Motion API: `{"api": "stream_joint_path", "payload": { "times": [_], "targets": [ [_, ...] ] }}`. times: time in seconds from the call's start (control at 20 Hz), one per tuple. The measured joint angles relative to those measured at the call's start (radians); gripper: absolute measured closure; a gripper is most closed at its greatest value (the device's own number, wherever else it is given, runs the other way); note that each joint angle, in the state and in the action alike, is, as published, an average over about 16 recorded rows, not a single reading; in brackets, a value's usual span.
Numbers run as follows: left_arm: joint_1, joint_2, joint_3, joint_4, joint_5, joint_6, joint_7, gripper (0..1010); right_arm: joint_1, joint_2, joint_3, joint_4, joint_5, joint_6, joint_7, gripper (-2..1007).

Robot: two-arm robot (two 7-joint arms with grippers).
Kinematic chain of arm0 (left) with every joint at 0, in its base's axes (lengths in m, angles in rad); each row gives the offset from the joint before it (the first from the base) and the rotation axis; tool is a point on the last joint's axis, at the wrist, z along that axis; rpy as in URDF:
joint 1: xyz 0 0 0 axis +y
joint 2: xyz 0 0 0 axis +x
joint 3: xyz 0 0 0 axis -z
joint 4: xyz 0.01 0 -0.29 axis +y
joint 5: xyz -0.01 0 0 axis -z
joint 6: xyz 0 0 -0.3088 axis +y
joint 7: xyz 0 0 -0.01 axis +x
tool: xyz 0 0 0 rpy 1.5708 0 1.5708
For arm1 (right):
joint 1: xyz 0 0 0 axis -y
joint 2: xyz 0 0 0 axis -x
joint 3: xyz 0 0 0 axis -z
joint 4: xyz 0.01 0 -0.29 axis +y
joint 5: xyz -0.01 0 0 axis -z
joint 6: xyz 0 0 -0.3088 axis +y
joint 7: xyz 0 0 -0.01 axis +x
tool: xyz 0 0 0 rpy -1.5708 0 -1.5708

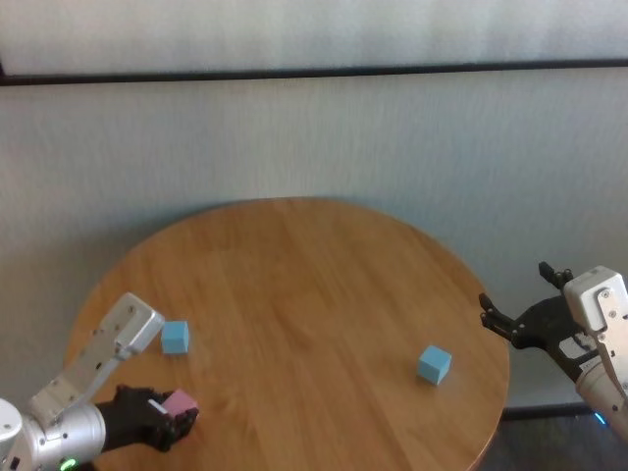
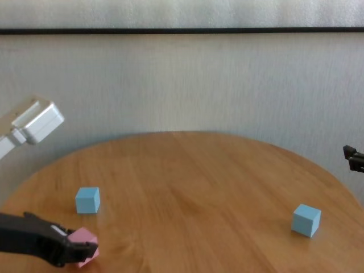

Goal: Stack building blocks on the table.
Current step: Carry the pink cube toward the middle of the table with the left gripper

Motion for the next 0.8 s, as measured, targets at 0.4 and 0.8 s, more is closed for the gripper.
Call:
{"api": "stream_joint_path", "payload": {
  "times": [0.4, 0.8],
  "targets": [
    [-0.073, -0.026, 0.044, 0.035, 0.062, -0.065, -0.054, 616, 0.000, 0.000, 0.000, 0.000, 0.000, 0.000, 0.000, 0],
    [-0.176, -0.080, 0.099, 0.118, 0.110, -0.125, -0.120, 616, 0.000, 0.000, 0.000, 0.000, 0.000, 0.000, 0.000, 0]
  ]
}}
